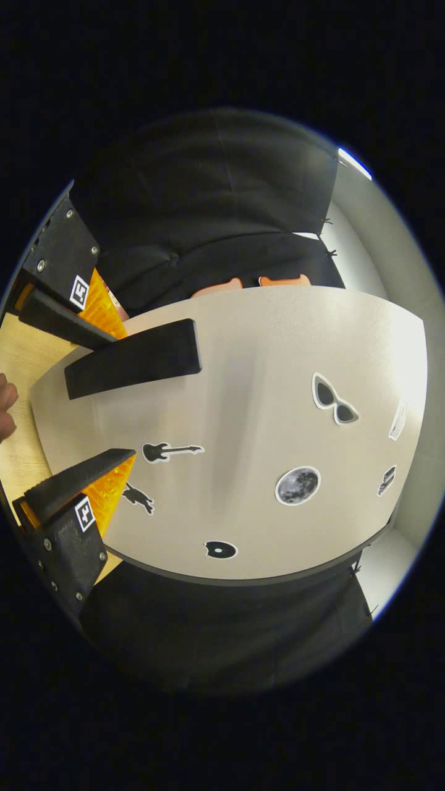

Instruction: Open the shoe cabinet door, grab the shoes and put them into the shoe cabinet, then close the shoe cabinet door.

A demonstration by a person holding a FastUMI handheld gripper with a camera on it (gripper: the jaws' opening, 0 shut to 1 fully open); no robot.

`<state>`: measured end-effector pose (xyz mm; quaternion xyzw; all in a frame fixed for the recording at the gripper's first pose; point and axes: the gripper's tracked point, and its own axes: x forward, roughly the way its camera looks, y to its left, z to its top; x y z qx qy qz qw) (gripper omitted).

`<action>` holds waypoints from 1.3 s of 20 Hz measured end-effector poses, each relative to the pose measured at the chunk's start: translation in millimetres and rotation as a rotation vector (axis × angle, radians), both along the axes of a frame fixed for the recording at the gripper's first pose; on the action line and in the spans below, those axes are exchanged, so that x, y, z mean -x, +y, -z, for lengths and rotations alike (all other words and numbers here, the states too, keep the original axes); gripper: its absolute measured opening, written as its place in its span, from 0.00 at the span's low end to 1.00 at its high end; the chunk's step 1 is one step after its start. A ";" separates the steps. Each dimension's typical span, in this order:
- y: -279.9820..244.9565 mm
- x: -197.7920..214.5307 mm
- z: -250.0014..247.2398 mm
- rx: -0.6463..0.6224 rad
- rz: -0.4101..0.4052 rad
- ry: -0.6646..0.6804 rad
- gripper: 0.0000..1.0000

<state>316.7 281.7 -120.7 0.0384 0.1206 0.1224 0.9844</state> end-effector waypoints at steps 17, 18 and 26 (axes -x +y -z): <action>20.8 -34.5 6.0 0.015 0.017 -0.007 0.94; 21.2 -36.2 6.4 0.033 0.029 -0.014 0.94; 21.4 -41.5 9.2 0.077 0.099 -0.033 0.96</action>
